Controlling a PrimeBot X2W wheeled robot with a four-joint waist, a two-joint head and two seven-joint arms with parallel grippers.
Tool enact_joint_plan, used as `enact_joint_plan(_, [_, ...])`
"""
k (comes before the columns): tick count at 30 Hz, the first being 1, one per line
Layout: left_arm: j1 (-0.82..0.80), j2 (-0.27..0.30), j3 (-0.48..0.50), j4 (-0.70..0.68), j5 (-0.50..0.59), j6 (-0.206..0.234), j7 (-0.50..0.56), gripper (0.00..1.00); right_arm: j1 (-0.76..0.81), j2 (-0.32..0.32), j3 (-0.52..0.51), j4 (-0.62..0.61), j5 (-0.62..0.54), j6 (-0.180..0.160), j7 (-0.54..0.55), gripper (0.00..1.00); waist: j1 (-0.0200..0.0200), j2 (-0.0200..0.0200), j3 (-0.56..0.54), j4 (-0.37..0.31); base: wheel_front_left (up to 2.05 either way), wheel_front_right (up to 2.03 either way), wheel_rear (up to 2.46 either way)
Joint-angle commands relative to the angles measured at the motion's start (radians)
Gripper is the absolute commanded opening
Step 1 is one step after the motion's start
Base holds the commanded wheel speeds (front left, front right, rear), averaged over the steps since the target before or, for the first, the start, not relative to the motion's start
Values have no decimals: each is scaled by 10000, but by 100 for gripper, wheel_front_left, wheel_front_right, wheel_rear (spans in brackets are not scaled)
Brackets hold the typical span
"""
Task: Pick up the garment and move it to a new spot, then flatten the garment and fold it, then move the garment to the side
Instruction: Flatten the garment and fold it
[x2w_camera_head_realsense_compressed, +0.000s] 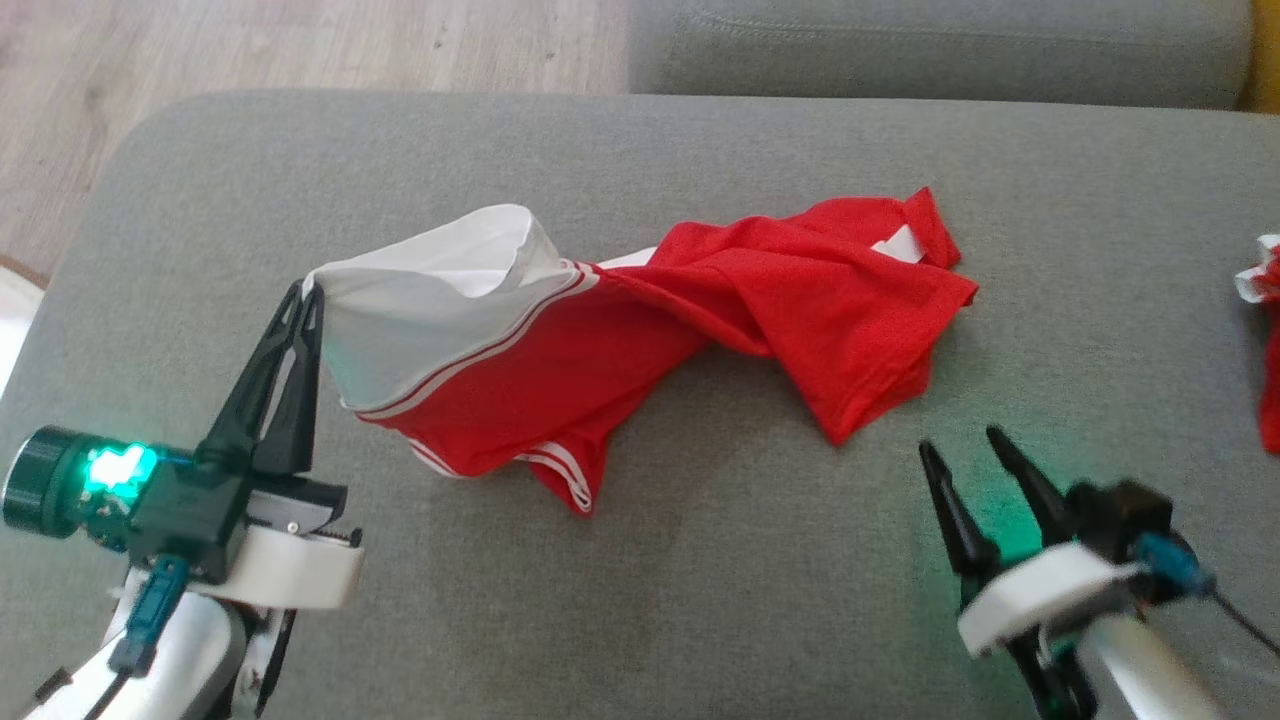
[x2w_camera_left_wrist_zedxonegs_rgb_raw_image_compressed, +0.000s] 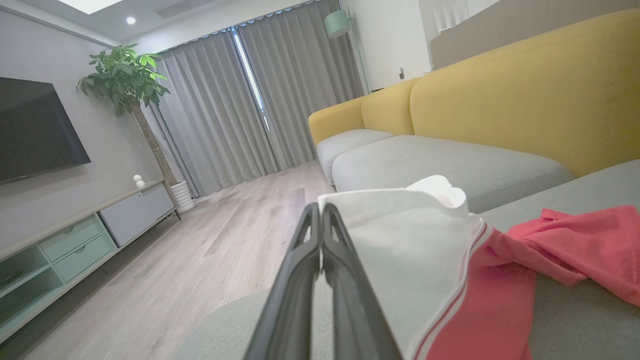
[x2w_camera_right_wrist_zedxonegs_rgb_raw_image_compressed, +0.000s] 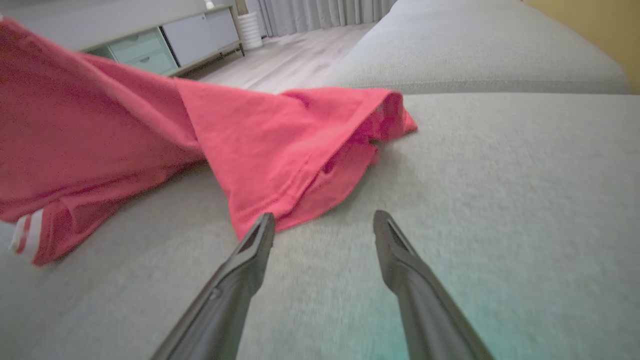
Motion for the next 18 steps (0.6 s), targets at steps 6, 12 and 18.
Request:
enact_joint_plan(6, [-958,134,263,-258,232,-127,104,0,-1938,-25,519,703,1118,-19,-27,100,1,0,399,357,0,0,0])
enact_joint_plan(12, [-1511,-246,35,-1,358,-348,50,0,-3186,-106,891,1964,1869,-19,58,100,1,0,753,624,0,0,0])
enact_joint_plan(18, [-1777,-461,-5,325,322,-485,-141,0,-3772,-106,1421,2294,2672,-19,17,0,1,0,871,630,0,0,0])
